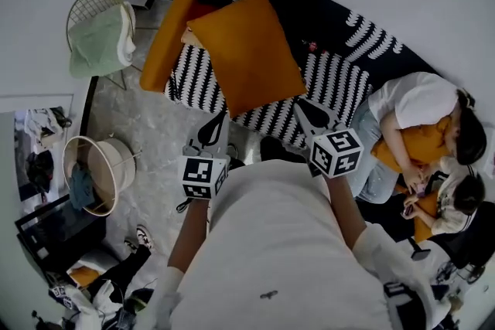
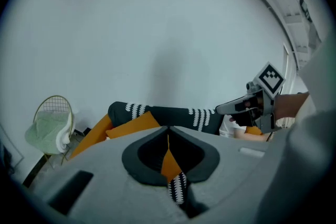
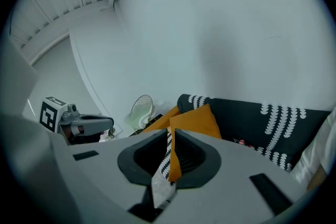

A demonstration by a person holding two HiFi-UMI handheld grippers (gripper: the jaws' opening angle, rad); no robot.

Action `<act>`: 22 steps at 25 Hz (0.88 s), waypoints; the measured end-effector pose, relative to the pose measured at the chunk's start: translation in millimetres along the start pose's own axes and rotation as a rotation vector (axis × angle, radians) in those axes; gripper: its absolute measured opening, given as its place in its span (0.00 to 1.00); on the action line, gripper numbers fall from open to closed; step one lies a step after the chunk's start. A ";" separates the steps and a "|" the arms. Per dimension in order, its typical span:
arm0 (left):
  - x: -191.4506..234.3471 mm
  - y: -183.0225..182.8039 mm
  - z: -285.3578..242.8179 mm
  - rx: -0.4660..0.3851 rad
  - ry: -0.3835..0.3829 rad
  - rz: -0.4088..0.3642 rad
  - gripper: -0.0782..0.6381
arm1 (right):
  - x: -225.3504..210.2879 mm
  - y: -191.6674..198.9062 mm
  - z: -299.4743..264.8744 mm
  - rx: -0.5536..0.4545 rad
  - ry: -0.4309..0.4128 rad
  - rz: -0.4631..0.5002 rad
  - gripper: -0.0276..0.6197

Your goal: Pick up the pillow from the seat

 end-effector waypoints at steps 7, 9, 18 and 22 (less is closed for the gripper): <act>-12.5 5.9 -14.0 -0.016 -0.098 0.081 0.13 | -23.9 3.5 -18.9 0.074 -0.088 0.077 0.06; -16.4 10.8 -14.6 -0.011 -0.107 0.099 0.13 | -29.3 7.7 -22.7 0.098 -0.087 0.088 0.06; -3.9 29.3 -14.4 0.017 -0.122 0.157 0.13 | -22.2 17.8 -49.0 0.171 -0.106 0.117 0.22; 10.0 38.9 -17.2 0.018 -0.121 0.181 0.14 | -18.6 19.0 -61.9 0.192 -0.098 0.127 0.27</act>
Point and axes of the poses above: the fingertips, and each gripper's own axes: z backward along the fingers, x to its left, y out of its underside, the point moved 5 cm from there along z, backward along the fingers, and after that the axes turned 13 degrees about y, right-handed, at the moved point
